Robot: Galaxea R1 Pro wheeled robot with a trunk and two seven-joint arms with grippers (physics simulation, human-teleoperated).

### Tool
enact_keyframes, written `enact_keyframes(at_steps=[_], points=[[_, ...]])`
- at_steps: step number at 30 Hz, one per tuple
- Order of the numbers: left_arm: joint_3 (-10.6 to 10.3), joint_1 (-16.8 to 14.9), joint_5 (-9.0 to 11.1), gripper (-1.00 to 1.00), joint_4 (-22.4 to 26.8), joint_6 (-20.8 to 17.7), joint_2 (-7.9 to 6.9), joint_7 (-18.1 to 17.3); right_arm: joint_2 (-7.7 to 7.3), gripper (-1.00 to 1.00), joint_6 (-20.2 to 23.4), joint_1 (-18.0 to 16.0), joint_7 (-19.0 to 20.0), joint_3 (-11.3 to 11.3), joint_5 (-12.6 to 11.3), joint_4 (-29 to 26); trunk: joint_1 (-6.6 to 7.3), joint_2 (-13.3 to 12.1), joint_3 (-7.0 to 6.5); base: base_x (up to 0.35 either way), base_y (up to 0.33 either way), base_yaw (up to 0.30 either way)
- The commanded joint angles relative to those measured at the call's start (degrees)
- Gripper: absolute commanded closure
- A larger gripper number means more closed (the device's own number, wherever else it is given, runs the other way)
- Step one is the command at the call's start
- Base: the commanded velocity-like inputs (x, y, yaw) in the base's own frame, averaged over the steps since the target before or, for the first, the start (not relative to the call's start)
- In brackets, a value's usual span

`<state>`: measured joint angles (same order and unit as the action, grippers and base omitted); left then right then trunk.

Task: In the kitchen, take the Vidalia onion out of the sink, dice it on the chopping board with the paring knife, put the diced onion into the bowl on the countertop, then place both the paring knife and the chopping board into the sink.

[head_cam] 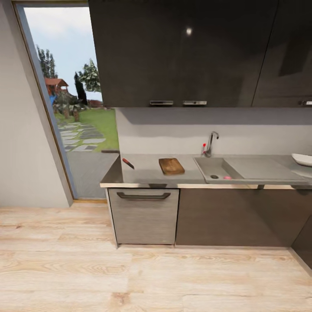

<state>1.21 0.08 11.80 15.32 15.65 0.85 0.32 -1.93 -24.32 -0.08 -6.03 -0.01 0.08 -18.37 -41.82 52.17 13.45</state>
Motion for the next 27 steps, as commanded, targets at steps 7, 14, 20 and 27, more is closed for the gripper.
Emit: enact_keyframes(at_steps=[7,14,20,27], points=[[0.1,0.0,0.2,-1.00,0.1,0.1,0.03,0.0,-0.08,-1.00,-0.1,0.0,-0.1,0.0,0.1,0.0,1.54,-2.8,-1.20,0.000,0.000,0.000],[0.1,0.0,0.2,-1.00,0.1,-0.1,0.03,0.0,-1.10,-1.00,-0.1,0.0,-0.1,-0.1,0.0,0.0,3.07,-5.6,-2.46,0.000,0.000,0.000],[0.1,0.0,0.2,-1.00,0.1,-0.1,0.03,0.0,-1.40,-1.00,-0.1,0.0,-0.1,-0.1,0.0,0.0,4.39,-8.0,-3.54,0.000,0.000,0.000],[0.1,0.0,0.2,-1.00,0.1,-0.2,0.10,0.0,-1.57,-1.00,-0.1,0.0,0.1,-0.1,-0.2,0.0,5.93,-10.8,-4.79,0.000,0.000,0.000]])
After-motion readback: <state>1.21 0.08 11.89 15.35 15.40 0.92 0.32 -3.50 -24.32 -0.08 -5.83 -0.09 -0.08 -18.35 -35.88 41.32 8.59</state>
